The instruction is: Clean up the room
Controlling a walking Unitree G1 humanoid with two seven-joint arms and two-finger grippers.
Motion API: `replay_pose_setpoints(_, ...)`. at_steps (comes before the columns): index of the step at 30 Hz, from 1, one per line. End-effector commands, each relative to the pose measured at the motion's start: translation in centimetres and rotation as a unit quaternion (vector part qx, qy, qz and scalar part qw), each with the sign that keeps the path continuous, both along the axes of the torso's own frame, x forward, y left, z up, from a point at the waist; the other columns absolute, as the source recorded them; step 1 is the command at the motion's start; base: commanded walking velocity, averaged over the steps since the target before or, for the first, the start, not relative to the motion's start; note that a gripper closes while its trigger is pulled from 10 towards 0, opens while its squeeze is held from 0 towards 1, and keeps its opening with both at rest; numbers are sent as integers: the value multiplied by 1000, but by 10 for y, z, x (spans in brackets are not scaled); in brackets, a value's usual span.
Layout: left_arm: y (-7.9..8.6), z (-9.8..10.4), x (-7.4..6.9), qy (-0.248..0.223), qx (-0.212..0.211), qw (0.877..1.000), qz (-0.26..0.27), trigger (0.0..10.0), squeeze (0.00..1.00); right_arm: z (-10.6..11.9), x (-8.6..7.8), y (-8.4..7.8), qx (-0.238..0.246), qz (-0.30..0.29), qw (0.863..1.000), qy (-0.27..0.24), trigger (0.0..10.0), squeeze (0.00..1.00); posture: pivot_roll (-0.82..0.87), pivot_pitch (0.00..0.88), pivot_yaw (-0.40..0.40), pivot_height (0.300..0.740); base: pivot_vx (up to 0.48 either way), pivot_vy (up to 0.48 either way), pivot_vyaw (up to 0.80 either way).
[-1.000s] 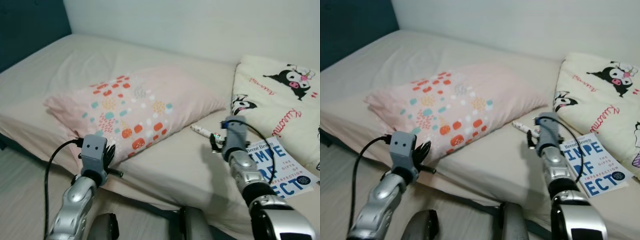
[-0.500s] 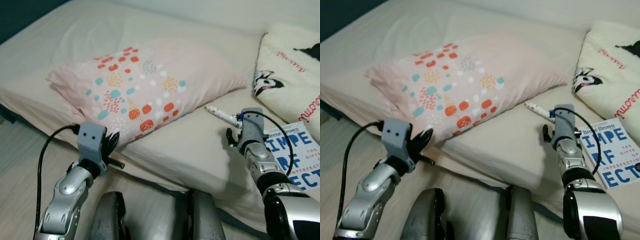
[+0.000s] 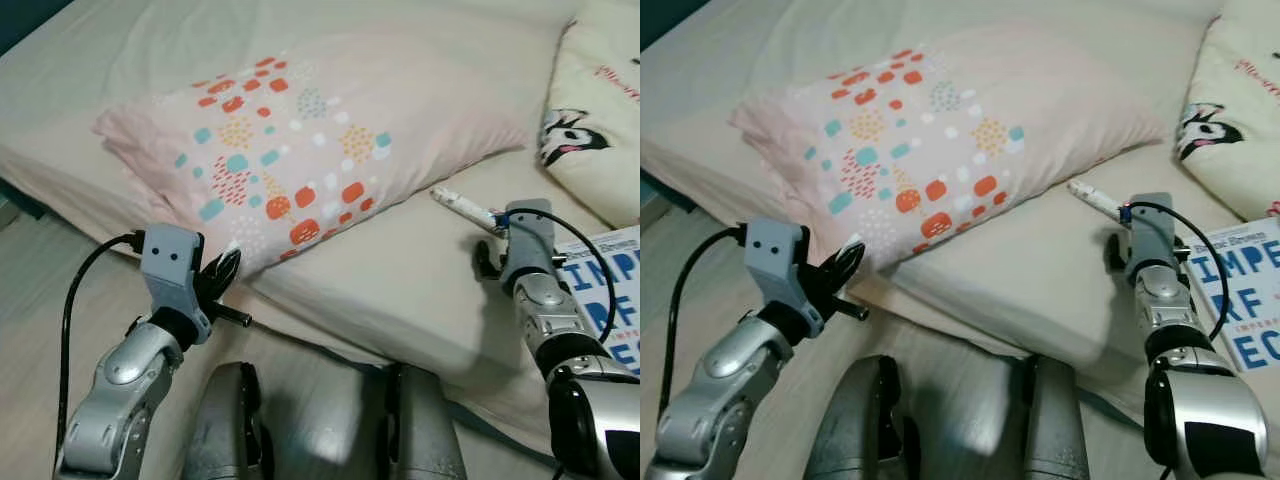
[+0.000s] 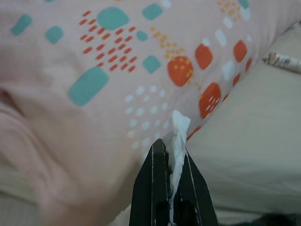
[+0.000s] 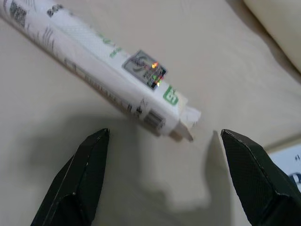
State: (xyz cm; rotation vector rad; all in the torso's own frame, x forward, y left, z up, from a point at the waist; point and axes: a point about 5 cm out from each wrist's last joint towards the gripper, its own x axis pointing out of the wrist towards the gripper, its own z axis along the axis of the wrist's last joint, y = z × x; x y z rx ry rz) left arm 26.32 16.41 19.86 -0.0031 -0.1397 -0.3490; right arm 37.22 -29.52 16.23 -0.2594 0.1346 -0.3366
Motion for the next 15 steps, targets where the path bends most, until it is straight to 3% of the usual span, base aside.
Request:
replay_pose_setpoints(1, 7, 0, -6, 12, 4, 1000, 8, 10000, 0, -5, -3, -5, 15, -15, 1000, 4, 10000, 0, 320, 462, 55, 581, 0, 0, 0)
replay_pose_setpoints(7, 13, 6, -10, 16, 2, 1000, 22, 10000, 0, 3, -1, -5, 44, -20, 998, -27, 10000, 0, 347, 464, 70, 581, 0, 0, 0)
replay_pose_setpoints(15, 23, 9, -17, 31, 9, 999, 40, 10000, 0, 7, 8, 15, 72, 46, 996, -39, 10000, 0, 368, 458, 78, 581, 0, 0, 0)
